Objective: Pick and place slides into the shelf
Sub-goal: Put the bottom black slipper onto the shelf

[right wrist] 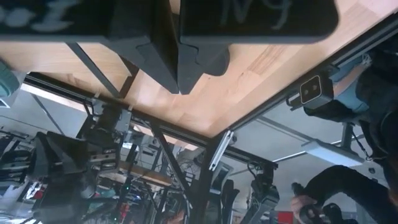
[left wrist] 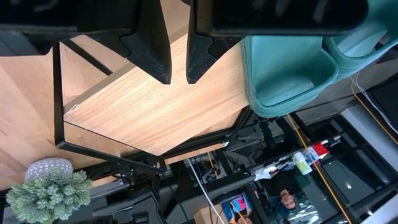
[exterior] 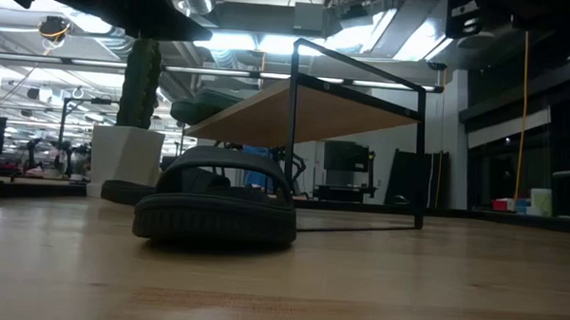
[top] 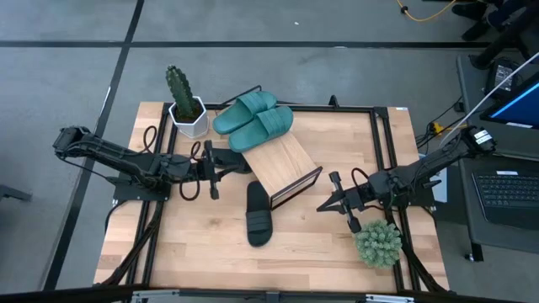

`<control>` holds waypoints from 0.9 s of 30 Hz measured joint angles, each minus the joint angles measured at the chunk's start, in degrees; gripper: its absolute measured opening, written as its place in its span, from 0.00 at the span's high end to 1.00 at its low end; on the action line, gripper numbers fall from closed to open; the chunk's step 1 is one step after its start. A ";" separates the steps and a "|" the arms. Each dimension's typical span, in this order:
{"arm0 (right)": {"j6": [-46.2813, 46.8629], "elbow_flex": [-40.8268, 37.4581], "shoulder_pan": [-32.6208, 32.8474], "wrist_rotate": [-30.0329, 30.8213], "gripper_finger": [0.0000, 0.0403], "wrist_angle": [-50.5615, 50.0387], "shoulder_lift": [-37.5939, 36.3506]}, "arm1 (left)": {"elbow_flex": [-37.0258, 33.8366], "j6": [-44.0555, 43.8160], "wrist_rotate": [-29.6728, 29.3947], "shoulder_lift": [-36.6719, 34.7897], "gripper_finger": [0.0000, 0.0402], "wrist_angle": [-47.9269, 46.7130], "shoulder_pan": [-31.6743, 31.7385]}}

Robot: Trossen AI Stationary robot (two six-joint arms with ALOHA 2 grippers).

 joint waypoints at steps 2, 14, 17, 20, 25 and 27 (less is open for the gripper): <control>0.08 0.00 0.00 0.00 0.99 0.21 0.00 | 0.00 0.00 1.18 0.00 0.89 0.01 0.02; 0.20 0.00 0.00 -0.02 0.99 0.19 0.00 | -0.02 -9.36 18.19 0.00 0.89 0.09 -0.95; 0.34 0.00 0.00 -0.02 0.99 0.17 0.00 | -0.02 -10.94 18.51 0.00 0.89 0.00 -2.25; 0.37 0.00 0.00 -0.02 0.99 0.15 0.02 | -0.02 -12.19 18.49 0.00 0.89 0.02 -3.48; 0.37 0.00 0.00 -0.04 0.99 0.13 0.04 | -0.07 -13.37 18.11 0.79 0.89 1.02 -6.09; 0.39 0.02 0.00 -0.04 0.99 0.13 0.04 | -0.07 -13.77 17.42 1.41 0.89 1.31 -7.31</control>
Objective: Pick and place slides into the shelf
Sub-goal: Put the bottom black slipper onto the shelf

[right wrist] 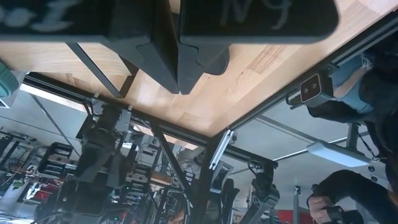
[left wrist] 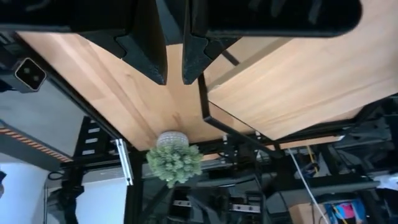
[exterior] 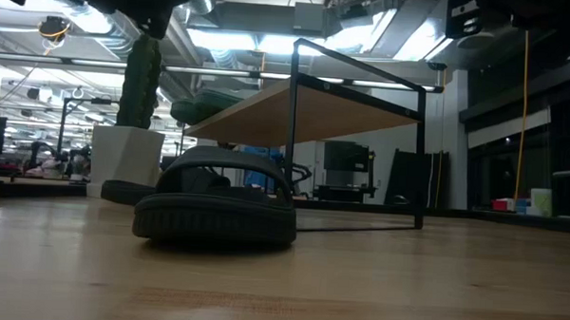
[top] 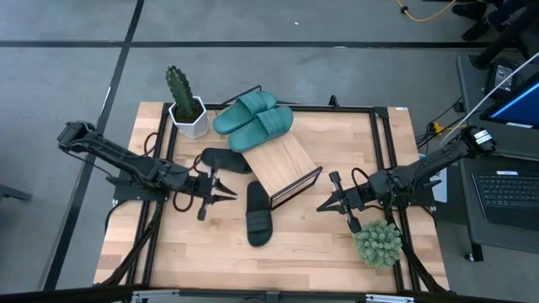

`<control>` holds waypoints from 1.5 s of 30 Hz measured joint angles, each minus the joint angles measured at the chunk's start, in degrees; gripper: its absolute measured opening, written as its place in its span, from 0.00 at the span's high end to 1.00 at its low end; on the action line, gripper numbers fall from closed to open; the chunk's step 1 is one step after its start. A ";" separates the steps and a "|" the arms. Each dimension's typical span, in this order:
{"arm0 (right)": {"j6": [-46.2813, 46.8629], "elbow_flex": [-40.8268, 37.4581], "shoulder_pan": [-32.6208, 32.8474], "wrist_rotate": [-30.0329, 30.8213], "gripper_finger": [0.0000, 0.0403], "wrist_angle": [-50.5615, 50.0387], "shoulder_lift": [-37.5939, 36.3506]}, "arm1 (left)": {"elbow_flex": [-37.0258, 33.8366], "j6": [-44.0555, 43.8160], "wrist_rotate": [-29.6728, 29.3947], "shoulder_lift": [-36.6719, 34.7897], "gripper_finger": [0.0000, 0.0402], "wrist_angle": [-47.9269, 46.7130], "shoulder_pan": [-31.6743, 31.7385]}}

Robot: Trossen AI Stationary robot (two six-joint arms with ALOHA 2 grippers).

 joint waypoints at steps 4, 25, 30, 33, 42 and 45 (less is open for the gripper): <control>0.03 0.00 0.00 0.00 0.99 0.00 0.00 | 0.00 0.01 -4.99 2.39 0.89 1.67 -3.36; 3.00 0.01 0.19 -0.07 0.99 -0.45 0.02 | 15.78 -2.82 -30.49 22.23 0.89 -3.97 -20.62; 2.98 0.01 1.37 -0.07 0.99 -0.87 0.02 | 16.20 -10.61 -30.43 24.82 0.89 -6.88 -18.92; 2.98 0.03 2.29 -0.09 0.99 -1.31 0.02 | 16.22 -12.06 -28.93 26.46 0.89 -7.45 -17.13; 3.00 0.07 4.45 -0.09 0.99 -2.92 0.02 | 16.22 -12.15 -25.95 29.52 0.89 -4.80 -13.20; 3.00 0.07 4.61 -0.09 0.99 -3.30 0.02 | 16.24 -12.00 -25.95 29.52 0.89 -4.61 -12.69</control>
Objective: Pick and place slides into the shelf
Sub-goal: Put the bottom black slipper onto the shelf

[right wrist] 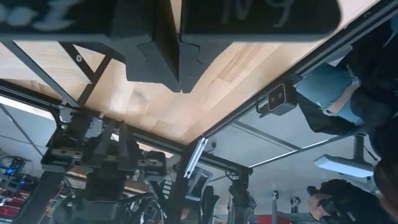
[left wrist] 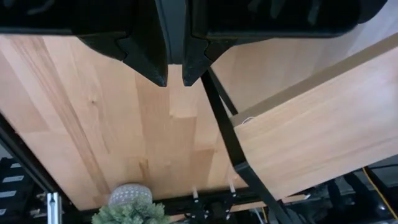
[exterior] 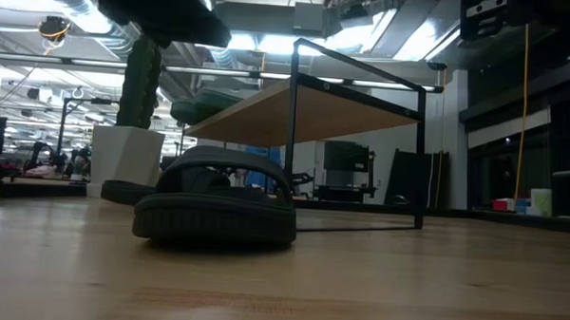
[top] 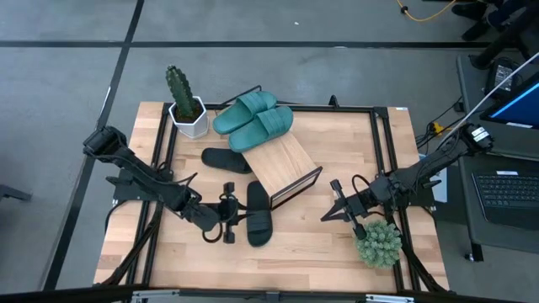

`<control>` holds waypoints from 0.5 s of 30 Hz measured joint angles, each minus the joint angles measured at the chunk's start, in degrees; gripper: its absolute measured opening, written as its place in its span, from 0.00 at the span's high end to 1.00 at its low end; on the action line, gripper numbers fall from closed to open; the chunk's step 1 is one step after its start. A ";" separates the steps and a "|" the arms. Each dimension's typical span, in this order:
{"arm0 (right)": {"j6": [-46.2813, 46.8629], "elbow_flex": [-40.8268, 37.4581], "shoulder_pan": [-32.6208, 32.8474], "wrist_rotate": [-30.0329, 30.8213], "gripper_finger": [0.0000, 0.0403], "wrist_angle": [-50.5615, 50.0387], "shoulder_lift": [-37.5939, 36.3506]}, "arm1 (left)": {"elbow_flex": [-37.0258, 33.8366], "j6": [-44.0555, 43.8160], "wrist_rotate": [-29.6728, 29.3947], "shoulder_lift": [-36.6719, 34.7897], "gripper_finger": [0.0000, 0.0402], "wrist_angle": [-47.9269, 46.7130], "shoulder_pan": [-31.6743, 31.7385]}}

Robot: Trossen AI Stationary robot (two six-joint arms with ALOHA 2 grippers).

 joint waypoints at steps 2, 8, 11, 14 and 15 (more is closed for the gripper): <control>0.11 0.00 0.00 0.00 0.99 0.02 0.00 | 0.00 0.68 -0.02 0.00 0.89 0.37 -0.02; 2.41 -0.01 0.00 0.00 0.99 0.04 0.00 | 0.00 1.82 -0.02 0.00 0.89 0.26 -0.02; 2.99 0.00 0.00 0.00 0.99 0.07 0.00 | 0.00 1.99 -0.02 0.00 0.89 0.19 -0.02; 2.99 0.00 0.00 0.00 0.99 0.20 0.00 | 0.00 1.99 -0.02 0.00 0.89 0.08 0.19; 3.01 0.00 0.00 0.00 0.99 0.26 0.00 | 0.00 1.99 -0.04 0.00 0.89 0.27 0.31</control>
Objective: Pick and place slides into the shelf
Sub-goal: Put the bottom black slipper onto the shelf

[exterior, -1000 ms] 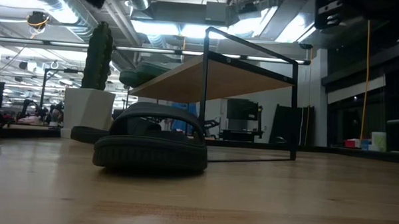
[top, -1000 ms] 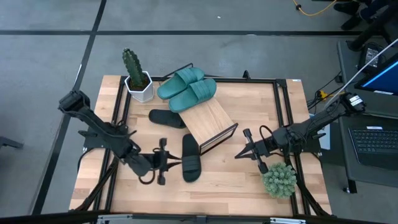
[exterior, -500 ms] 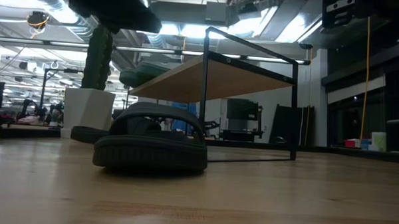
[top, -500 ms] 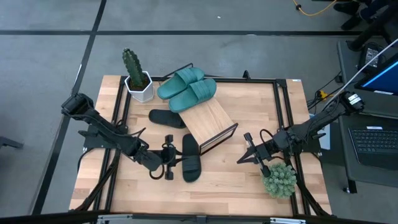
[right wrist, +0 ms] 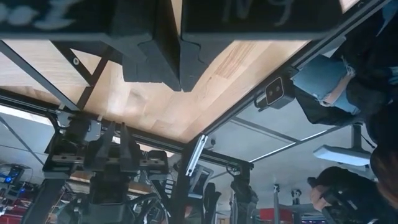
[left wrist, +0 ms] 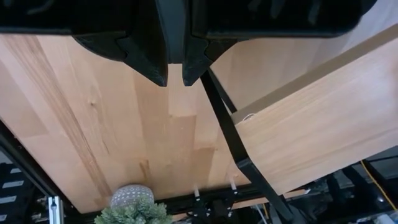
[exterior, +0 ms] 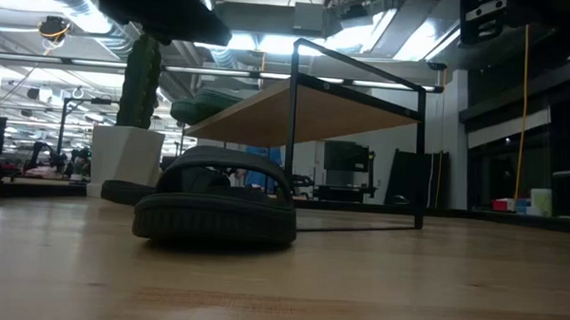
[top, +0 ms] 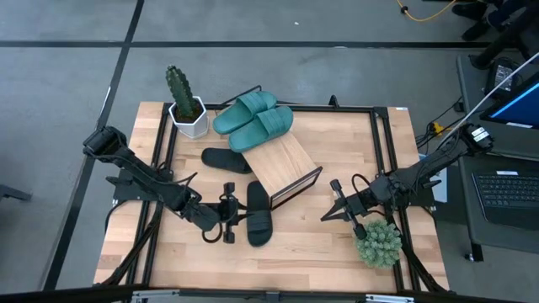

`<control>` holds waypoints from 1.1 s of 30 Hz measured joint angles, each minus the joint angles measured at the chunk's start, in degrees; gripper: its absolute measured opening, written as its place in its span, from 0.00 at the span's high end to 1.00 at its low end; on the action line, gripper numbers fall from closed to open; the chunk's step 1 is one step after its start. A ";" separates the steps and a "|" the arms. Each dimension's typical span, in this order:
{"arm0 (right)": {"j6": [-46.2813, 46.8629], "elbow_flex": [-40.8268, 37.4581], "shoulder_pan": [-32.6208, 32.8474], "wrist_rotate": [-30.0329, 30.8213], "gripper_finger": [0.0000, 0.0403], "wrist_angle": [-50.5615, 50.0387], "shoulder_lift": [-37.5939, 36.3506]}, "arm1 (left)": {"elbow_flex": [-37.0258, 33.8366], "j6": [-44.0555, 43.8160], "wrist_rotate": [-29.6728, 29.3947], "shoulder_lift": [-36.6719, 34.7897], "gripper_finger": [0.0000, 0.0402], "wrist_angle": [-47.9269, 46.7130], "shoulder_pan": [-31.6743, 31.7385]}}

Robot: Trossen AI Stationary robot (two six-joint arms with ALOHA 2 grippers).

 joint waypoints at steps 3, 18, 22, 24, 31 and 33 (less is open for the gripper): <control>0.00 0.00 0.00 0.00 0.99 0.00 0.00 | 0.00 0.00 -0.01 -0.02 0.89 0.91 0.15; -0.26 -0.02 0.00 0.00 0.99 -0.06 0.00 | 0.00 -0.42 -0.03 -0.02 0.89 0.65 1.64; -0.24 -0.02 0.00 0.00 0.99 -0.26 0.00 | 0.00 -0.43 -0.03 -0.02 0.89 0.65 2.10; -0.24 -0.02 -0.01 0.02 0.99 -0.31 0.00 | 0.00 -0.44 -0.03 -0.02 0.89 0.65 2.14; -0.29 -0.02 -0.02 0.01 0.99 -0.39 0.00 | 0.00 -0.61 -0.01 -0.02 0.79 0.65 2.14; -0.26 -0.02 -0.01 0.01 0.99 -0.39 0.00 | 0.00 -0.63 -0.01 -0.04 0.73 0.65 2.14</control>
